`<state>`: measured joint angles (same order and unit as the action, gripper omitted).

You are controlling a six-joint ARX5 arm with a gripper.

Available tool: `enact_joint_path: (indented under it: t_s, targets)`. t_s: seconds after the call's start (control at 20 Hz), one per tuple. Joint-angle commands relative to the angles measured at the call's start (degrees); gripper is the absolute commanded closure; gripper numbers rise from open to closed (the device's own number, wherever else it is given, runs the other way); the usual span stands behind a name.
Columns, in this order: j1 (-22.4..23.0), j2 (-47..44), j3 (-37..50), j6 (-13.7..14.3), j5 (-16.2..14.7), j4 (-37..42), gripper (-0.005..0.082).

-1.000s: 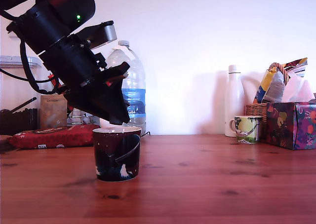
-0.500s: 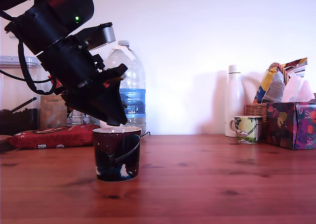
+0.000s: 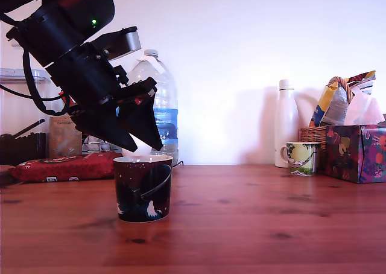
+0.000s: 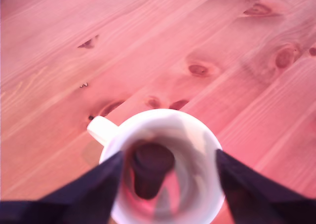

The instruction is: Pick up the coffee capsules from the table one by one and drop them inside the nearest coffee cup

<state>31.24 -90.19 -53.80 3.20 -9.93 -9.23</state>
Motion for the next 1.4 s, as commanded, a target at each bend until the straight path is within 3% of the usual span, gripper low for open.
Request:
enact_joint_path:
  t_s: [0.0, 0.1, 0.2, 0.35, 0.4, 0.55, 0.9, 1.35]
  targets:
    - [-0.24, -0.17, -0.44, 0.28, 0.15, 0.26, -0.0007]
    - [-0.24, 0.35, -0.46, 0.28, 0.15, -0.22, 0.0042]
    - [-0.24, 1.55, -0.46, 0.61, 0.13, -1.33, 0.0180]
    - [-0.22, 4.72, -0.46, 2.29, 0.11, -3.34, 0.0624]
    - [-0.22, 6.01, -0.46, 3.39, 0.11, -3.65, 0.0736]
    - [-0.24, 9.66, -0.46, 3.28, 0.17, -4.52, 0.0793]
    - [-2.34, 19.10, -0.42, 3.30, -0.68, -9.16, 0.0793]
    - [-13.42, 30.69, 7.89, 3.19, -4.37, -6.51, 0.0779]
